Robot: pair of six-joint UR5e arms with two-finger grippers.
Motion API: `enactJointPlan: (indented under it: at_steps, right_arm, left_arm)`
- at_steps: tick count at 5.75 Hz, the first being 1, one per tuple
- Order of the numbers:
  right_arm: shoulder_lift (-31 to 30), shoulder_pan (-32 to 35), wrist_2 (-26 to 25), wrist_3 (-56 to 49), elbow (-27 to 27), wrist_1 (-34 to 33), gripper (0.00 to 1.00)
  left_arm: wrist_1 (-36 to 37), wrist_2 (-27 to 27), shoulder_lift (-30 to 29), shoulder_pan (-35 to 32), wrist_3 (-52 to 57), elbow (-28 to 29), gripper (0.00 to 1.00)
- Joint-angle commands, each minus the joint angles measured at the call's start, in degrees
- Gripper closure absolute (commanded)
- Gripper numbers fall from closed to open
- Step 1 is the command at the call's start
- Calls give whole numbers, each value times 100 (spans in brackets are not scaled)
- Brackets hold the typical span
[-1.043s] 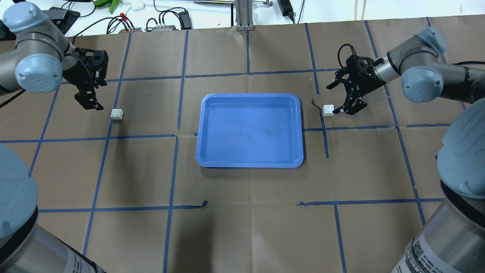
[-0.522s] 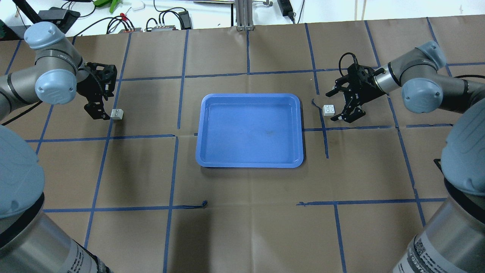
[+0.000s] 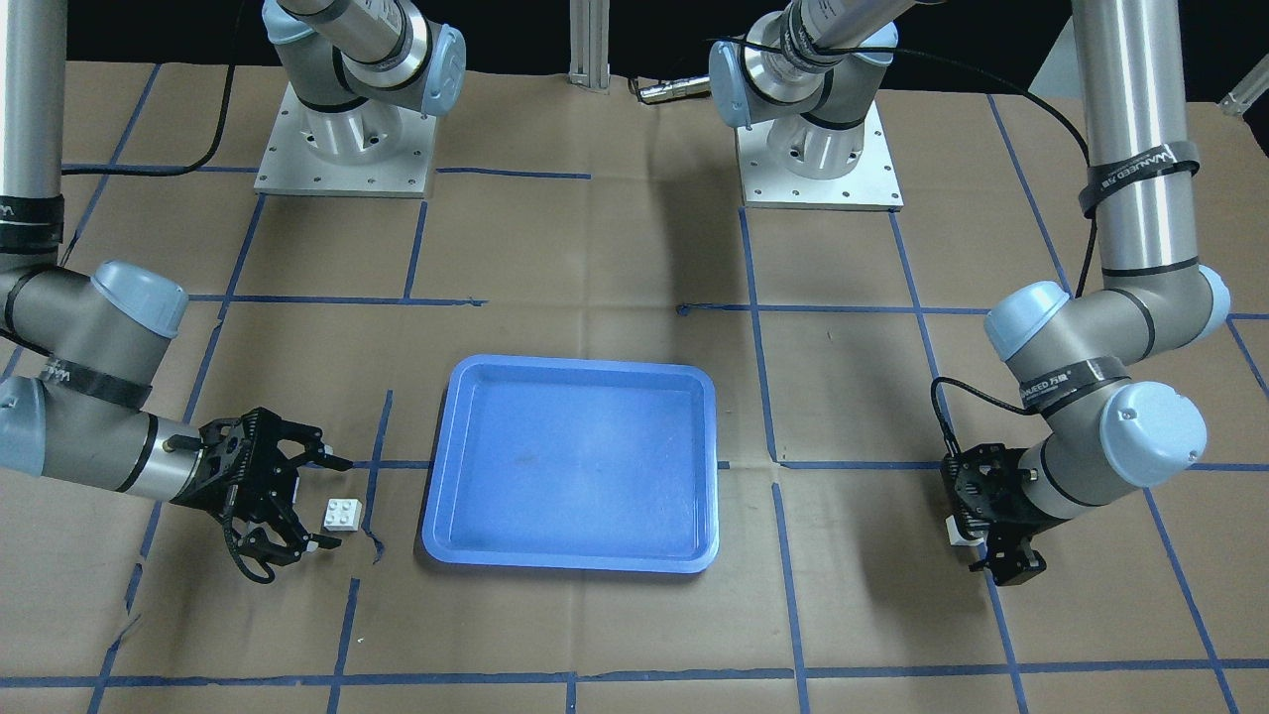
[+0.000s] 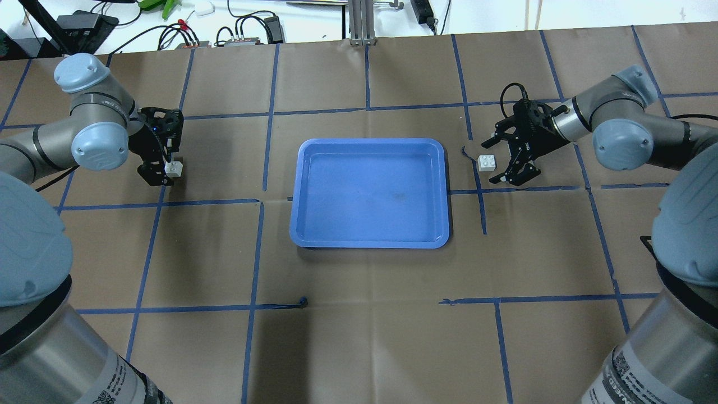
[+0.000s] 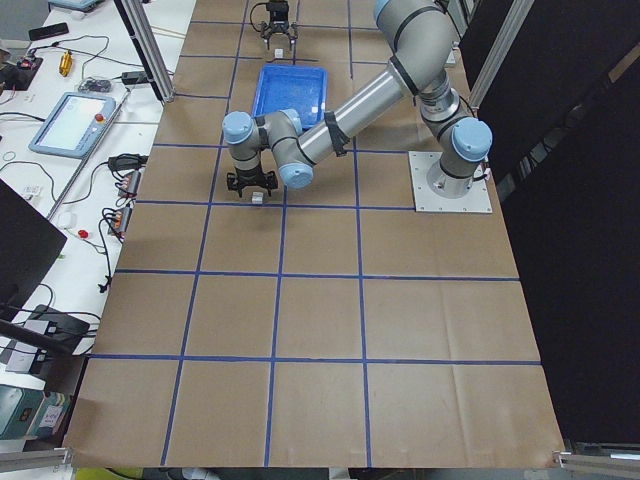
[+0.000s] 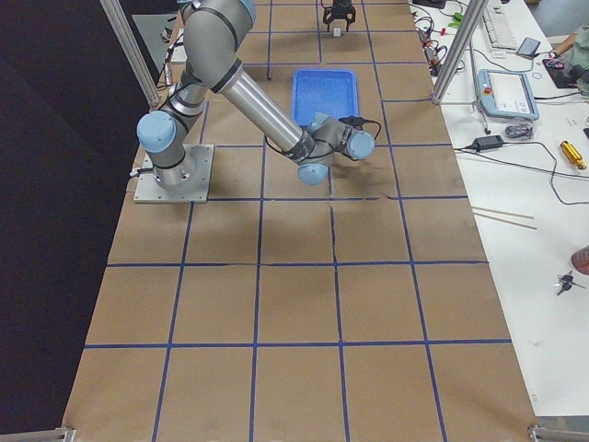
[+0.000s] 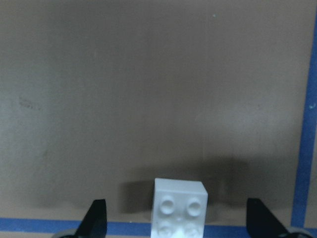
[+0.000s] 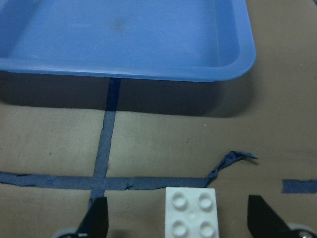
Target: Assemble white blocks and place on blue tray
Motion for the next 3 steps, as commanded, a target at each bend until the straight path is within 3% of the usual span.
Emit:
enactJointPlan:
  at_steps: [1, 2, 3]
  right_arm:
    - [18, -3, -12, 17, -2, 9, 9]
    - [18, -3, -72, 17, -2, 0, 17]
    - [18, -3, -143, 34, -2, 0, 28]
  left_arm:
    - [15, -2, -24, 0, 67, 13, 29]
    - [15, -2, -15, 0, 146, 48, 67]
    - [6, -2, -6, 0, 138, 57, 88]
